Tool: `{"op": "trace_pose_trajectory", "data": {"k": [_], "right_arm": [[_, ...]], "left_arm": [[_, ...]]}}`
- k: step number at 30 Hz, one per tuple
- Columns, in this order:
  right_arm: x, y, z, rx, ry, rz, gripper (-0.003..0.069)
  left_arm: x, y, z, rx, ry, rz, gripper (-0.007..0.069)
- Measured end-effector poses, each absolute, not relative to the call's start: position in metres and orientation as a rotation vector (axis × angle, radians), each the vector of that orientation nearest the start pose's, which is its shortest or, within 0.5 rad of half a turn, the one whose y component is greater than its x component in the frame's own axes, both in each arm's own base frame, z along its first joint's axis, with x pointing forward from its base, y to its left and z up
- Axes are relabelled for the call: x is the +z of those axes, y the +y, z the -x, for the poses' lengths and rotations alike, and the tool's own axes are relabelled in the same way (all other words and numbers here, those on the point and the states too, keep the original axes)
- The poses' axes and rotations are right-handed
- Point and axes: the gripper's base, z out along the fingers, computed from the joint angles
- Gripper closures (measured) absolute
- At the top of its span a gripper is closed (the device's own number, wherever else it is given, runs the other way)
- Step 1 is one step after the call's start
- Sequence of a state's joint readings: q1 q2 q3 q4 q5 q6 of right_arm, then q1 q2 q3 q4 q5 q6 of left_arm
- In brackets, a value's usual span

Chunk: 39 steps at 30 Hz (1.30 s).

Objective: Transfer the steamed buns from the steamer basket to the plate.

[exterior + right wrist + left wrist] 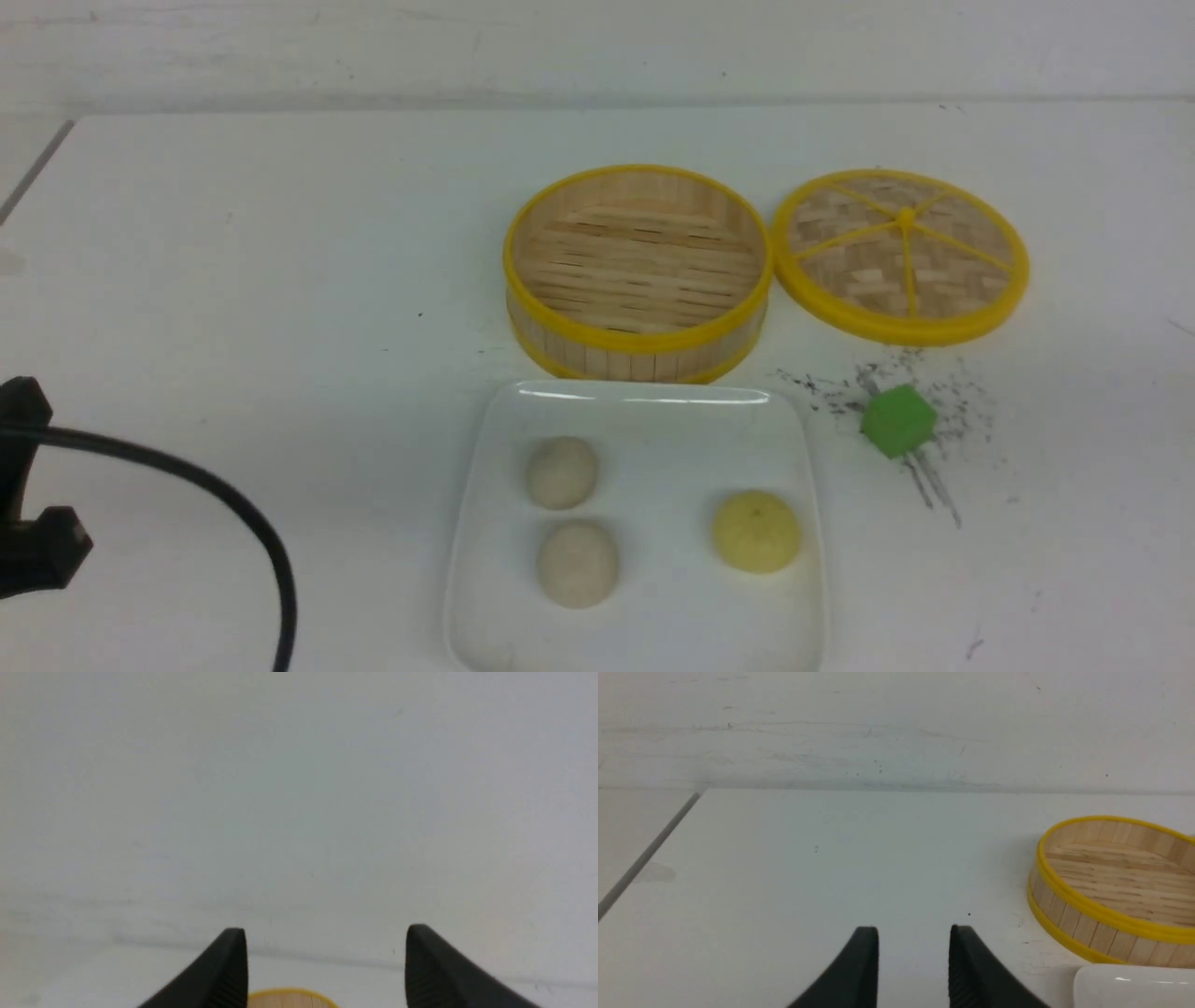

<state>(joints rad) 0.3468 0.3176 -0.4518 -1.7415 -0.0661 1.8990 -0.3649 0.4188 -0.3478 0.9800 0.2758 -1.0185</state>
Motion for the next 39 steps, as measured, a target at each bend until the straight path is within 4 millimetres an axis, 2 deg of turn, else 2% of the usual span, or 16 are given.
{"op": "trace_pose_trajectory", "data": {"k": [4, 9, 11, 15, 16, 21, 34, 39], "right_arm": [[0.352, 0.015, -0.036, 0.508, 1.217, 0.102, 0.0207], [0.353, 0.005, -0.017, 0.535, 1.123, 0.043, 0.0207], [0.347, 0.006, -0.017, 0.538, 1.135, 0.051, 0.0207], [0.307, 0.015, -0.034, 0.566, 1.269, 0.064, 0.0207], [0.306, 0.015, -0.035, 0.566, 1.274, 0.063, 0.0207], [0.274, 0.018, -0.046, 0.55, 1.373, 0.05, 0.0207], [0.234, 0.021, -0.054, 0.53, 1.494, 0.05, 0.0221], [0.23, 0.021, -0.055, 0.527, 1.505, 0.05, 0.0235]], "left_arm": [[0.288, -0.016, -0.097, -0.133, 1.695, -0.102, 0.038], [0.288, -0.017, -0.097, -0.145, 1.688, -0.106, 0.0381], [0.289, -0.018, -0.097, -0.151, 1.682, -0.112, 0.0381], [0.29, -0.02, -0.096, -0.175, 1.665, -0.128, 0.0381], [0.29, -0.02, -0.096, -0.176, 1.664, -0.129, 0.0381], [0.292, -0.022, -0.096, -0.194, 1.65, -0.143, 0.0381], [0.291, -0.022, -0.096, -0.19, 1.653, -0.14, 0.0381], [0.289, -0.017, -0.097, -0.146, 1.686, -0.104, 0.0381]]}}
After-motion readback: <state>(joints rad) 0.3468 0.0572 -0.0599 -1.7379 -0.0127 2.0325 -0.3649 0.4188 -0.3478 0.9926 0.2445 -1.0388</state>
